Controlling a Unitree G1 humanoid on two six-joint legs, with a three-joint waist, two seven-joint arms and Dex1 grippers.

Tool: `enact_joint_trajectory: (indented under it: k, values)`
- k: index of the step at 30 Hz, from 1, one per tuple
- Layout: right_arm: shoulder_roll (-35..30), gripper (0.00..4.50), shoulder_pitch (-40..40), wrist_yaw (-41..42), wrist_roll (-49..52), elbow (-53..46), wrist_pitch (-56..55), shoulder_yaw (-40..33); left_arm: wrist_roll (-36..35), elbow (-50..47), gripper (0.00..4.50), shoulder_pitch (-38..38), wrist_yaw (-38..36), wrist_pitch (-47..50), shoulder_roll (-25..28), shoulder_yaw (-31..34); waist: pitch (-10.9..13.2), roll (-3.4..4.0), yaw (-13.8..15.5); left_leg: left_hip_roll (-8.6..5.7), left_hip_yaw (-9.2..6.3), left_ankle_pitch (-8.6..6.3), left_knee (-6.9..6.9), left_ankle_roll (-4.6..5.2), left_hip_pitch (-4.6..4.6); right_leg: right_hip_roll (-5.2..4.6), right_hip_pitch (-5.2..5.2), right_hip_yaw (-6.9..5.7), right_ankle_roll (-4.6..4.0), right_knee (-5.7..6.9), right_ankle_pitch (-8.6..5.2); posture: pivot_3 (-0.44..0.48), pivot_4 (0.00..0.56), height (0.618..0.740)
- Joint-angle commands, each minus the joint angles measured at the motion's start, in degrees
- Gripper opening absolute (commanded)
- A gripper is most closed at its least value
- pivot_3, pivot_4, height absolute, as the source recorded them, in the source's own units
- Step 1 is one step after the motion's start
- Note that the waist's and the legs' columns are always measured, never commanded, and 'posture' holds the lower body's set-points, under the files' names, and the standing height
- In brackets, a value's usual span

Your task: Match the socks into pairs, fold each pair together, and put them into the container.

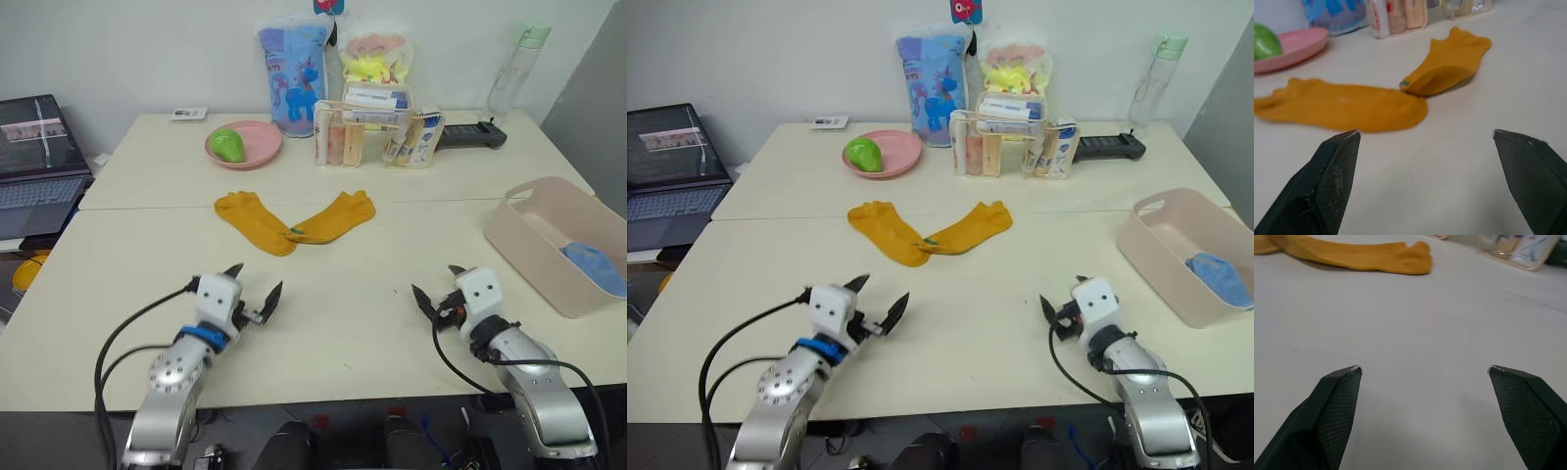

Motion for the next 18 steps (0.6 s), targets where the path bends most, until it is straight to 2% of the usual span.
enact_joint_trajectory:
  k: [1, 4, 8, 13, 17, 18]
  values:
    - [-1.78, 4.43, -6.47, 4.39, 5.18, -3.85, 5.21, 0.02, 5.71, 9.69, 4.5, -12.62, -6.76, -5.81, 4.58, -5.78, 0.03, -0.01, 0.12, -0.02, -0.05, 0.0, 0.02, 0.0, -0.02, 0.0, 0.01, -0.06, 0.0, 0.02, 0.0, 0.0, 0.15, 0.74]
    - [-3.31, 4.43, -11.44, 7.89, 5.31, -1.61, 5.43, 3.37, 8.92, 22.98, 4.5, -25.1, -8.42, -9.54, 3.04, -9.94, 0.0, -0.03, 0.05, 0.02, -0.09, 0.0, 0.08, 0.0, -0.04, 0.1, 0.05, -0.11, -0.07, -0.06, 0.05, 0.0, 0.15, 0.74]
    - [-1.47, 4.43, -17.64, 9.47, 6.26, 4.84, 4.34, 5.24, 10.74, 35.47, 4.5, -33.94, -8.06, -13.21, 0.01, -11.6, 0.0, -0.07, -0.79, 0.04, -0.03, 0.0, 0.06, 0.0, -0.11, 0.07, -0.05, -0.03, -0.06, -0.21, 0.05, 0.0, 0.15, 0.74]
    - [1.17, 4.43, -23.91, 8.73, 4.52, 13.2, 0.5, 6.47, 13.43, 44.24, 4.5, -38.86, -10.52, -13.54, -0.78, -14.27, 0.02, -0.09, -1.9, 0.06, 0.02, 0.0, 0.05, 0.0, -0.22, -0.09, -0.35, 0.06, -0.06, -0.03, 0.05, 0.0, 0.15, 0.74]
    - [2.1, 4.43, -24.45, 7.88, 4.27, 14.02, -0.04, 6.22, 13.22, 45.51, 4.5, -39.6, -11.53, -11.2, -0.73, -13.73, 0.02, -0.09, -2.43, 0.01, -0.02, -0.01, 0.04, 0.0, -0.25, -0.11, -0.38, 0.03, -0.05, 0.0, 0.05, 0.0, 0.15, 0.74]
    - [2.09, 4.48, -23.84, 7.62, 4.1, 13.36, 0.12, 6.28, 12.8, 45.13, 4.32, -39.5, -11.25, -10.16, -0.71, -13.1, 0.01, -0.1, -2.43, 0.01, -0.05, -0.01, 0.06, 0.0, -0.27, -0.12, -0.38, 0.02, -0.05, 0.0, 0.05, 0.0, 0.15, 0.74]
